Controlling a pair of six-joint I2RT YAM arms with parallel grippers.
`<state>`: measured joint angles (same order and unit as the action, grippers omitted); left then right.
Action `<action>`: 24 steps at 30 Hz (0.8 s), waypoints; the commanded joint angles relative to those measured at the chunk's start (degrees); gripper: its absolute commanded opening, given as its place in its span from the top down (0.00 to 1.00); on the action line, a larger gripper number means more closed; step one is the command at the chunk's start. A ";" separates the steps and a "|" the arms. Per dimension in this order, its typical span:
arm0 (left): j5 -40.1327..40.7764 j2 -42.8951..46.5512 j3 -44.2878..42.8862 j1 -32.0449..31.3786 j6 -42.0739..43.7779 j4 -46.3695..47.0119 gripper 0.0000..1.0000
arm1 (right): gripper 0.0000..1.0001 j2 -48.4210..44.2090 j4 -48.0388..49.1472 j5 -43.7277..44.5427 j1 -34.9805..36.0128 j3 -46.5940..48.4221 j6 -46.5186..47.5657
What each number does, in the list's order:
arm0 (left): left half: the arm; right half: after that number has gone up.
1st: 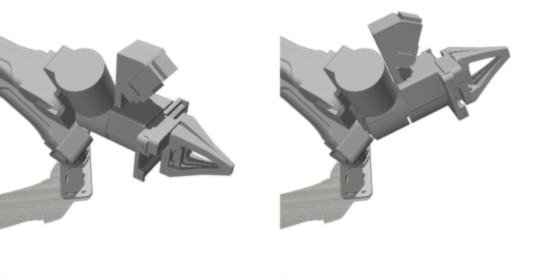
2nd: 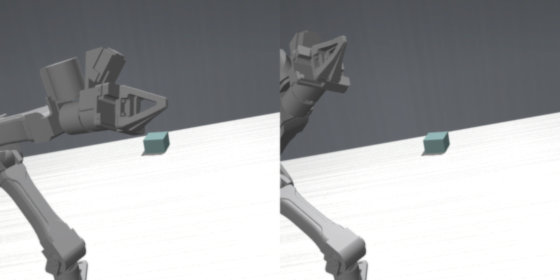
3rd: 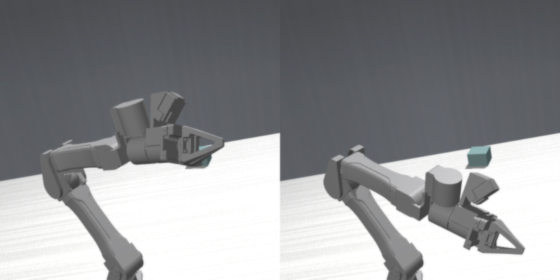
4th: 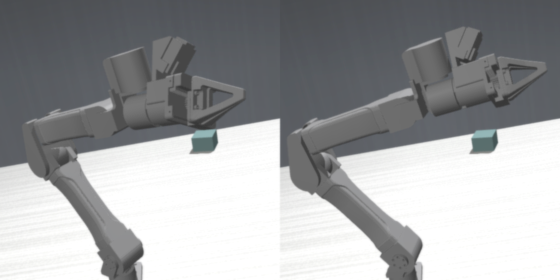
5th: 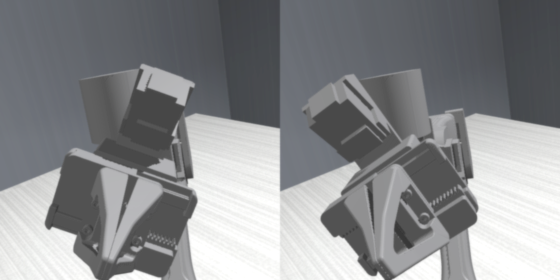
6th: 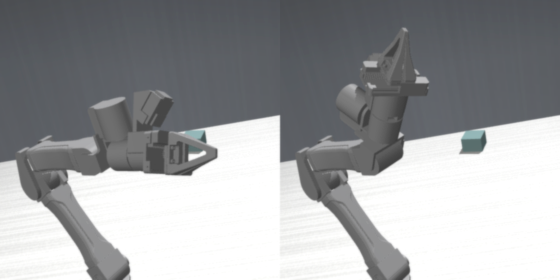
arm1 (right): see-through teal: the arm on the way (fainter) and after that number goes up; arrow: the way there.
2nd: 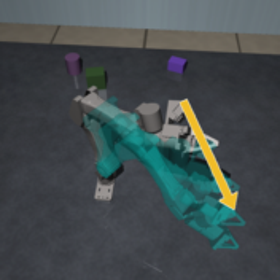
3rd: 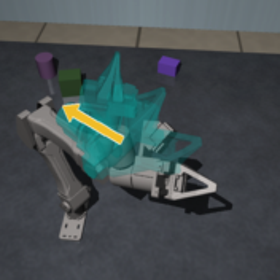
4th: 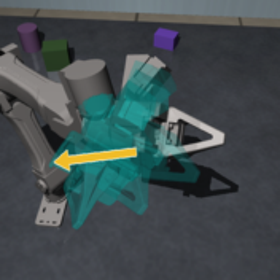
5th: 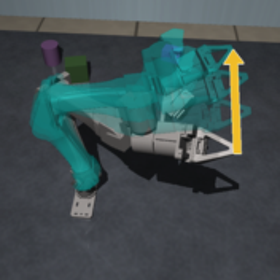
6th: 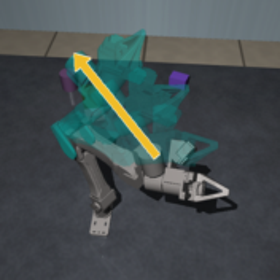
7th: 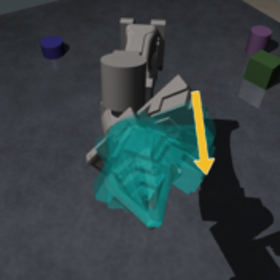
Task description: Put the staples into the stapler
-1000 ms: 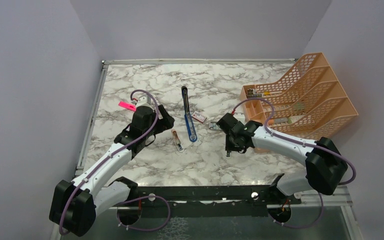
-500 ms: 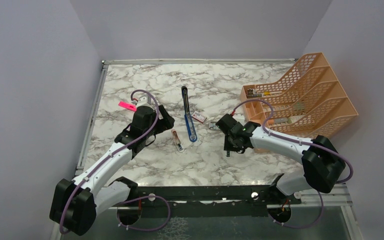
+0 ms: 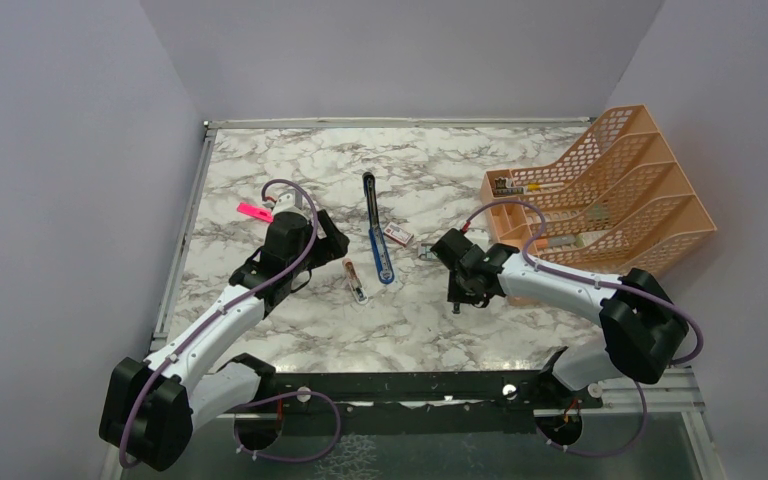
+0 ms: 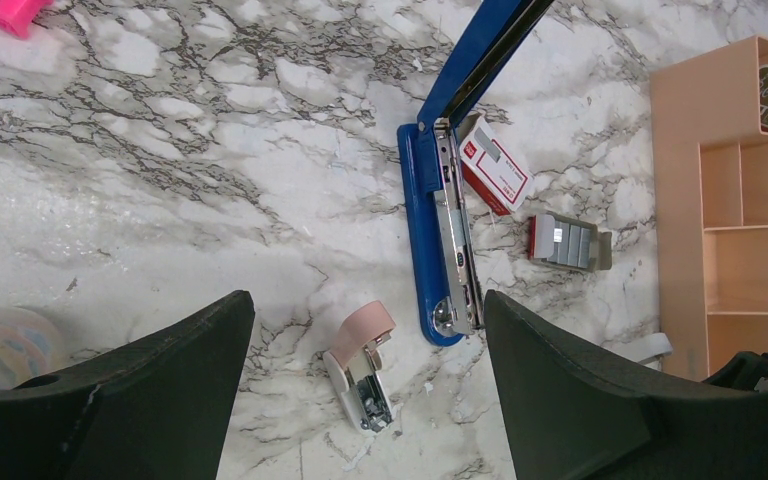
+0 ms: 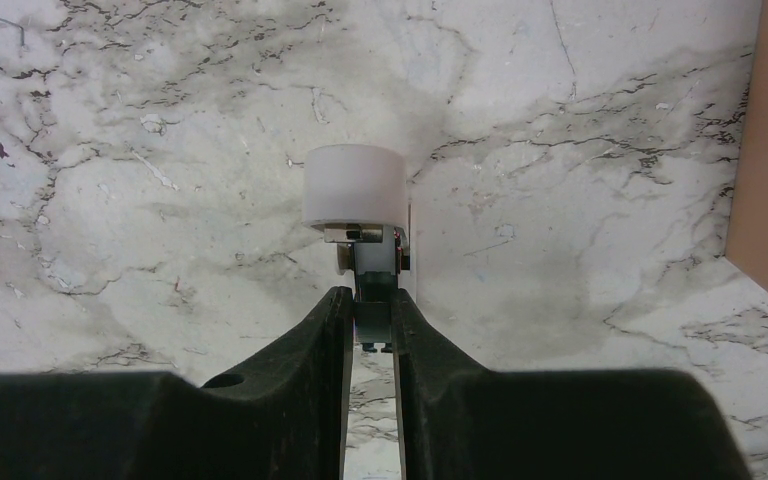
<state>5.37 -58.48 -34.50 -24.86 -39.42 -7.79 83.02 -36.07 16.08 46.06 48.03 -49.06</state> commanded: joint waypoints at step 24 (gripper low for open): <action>-0.88 0.51 0.42 0.25 -0.26 0.99 0.15 | 0.75 -0.36 1.03 2.02 0.18 -0.92 0.76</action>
<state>5.37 -58.48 -34.37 -24.86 -39.62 -7.81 82.70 -36.05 16.58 46.06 48.03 -48.47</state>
